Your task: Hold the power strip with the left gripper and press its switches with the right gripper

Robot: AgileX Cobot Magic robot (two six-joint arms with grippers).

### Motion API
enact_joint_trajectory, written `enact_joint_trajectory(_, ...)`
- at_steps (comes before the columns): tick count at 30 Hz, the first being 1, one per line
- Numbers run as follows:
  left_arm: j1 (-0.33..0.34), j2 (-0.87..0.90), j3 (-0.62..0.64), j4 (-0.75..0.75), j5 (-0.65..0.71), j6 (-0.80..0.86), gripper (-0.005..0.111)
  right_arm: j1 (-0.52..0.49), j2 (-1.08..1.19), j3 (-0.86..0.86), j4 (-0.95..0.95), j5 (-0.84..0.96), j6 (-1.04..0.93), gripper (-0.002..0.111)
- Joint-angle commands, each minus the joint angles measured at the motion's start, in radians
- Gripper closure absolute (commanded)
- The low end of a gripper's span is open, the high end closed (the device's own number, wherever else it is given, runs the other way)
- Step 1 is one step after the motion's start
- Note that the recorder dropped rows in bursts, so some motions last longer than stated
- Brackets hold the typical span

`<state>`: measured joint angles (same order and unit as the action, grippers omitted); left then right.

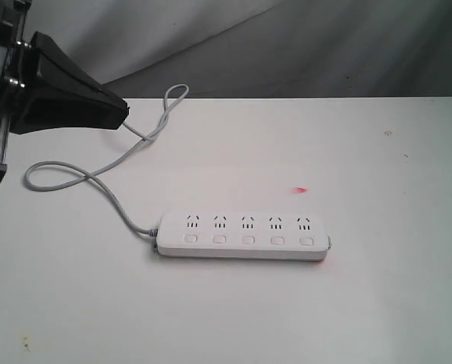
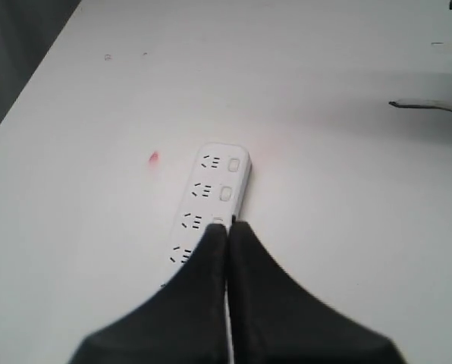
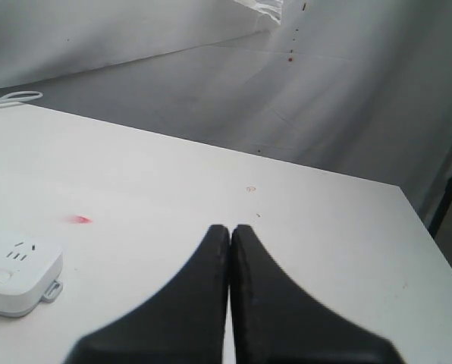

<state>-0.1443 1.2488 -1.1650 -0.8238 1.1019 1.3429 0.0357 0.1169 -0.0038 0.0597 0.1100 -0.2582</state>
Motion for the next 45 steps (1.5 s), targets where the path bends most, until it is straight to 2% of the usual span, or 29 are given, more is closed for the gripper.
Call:
enact_joint_trajectory(1,-0.018,-0.032,0.011,0.010,-0.083,-0.090,0.106,-0.006,-0.004,0.004,0.007,-0.010,0.002,0.108)
enact_joint_trajectory(5,-0.018,-0.130,0.073,0.013,-0.221,-0.152,0.106,-0.006,-0.004,0.004,0.007,-0.012,0.002,0.108)
enact_joint_trajectory(9,-0.018,-0.297,0.215,0.058,-0.419,-0.262,0.106,-0.006,-0.004,0.004,0.007,-0.016,0.002,0.108)
enact_joint_trajectory(17,-0.018,-0.674,0.666,0.065,-0.900,-0.357,0.106,-0.006,-0.004,0.004,0.007,-0.016,0.002,0.108)
enact_joint_trajectory(20,-0.018,-0.813,0.851,0.065,-1.006,-0.428,0.106,-0.006,-0.004,0.004,0.007,-0.016,0.002,0.108)
enact_joint_trajectory(23,-0.018,-0.952,0.980,0.065,-1.058,-0.453,0.106,-0.006,-0.004,0.004,0.007,-0.016,0.002,0.108)
enact_joint_trajectory(27,-0.018,-1.089,1.068,0.065,-1.071,-0.453,0.106,-0.006,-0.004,0.004,0.007,-0.016,0.002,0.108)
enact_joint_trajectory(31,-0.018,-1.165,1.102,0.065,-1.078,-0.449,0.106,-0.006,-0.004,0.004,0.007,-0.016,0.002,0.108)
enact_joint_trajectory(39,-0.018,-1.171,1.127,0.077,-1.030,-0.453,0.106,-0.006,-0.004,0.004,0.007,-0.016,0.002,0.108)
enact_joint_trajectory(41,-0.018,-1.171,1.137,0.186,-1.035,-0.544,0.106,-0.006,-0.004,0.004,0.007,-0.016,0.004,0.108)
enact_joint_trajectory(45,-0.018,-1.171,1.165,0.569,-1.028,-0.998,0.106,-0.006,-0.004,0.004,0.007,-0.016,0.004,0.108)
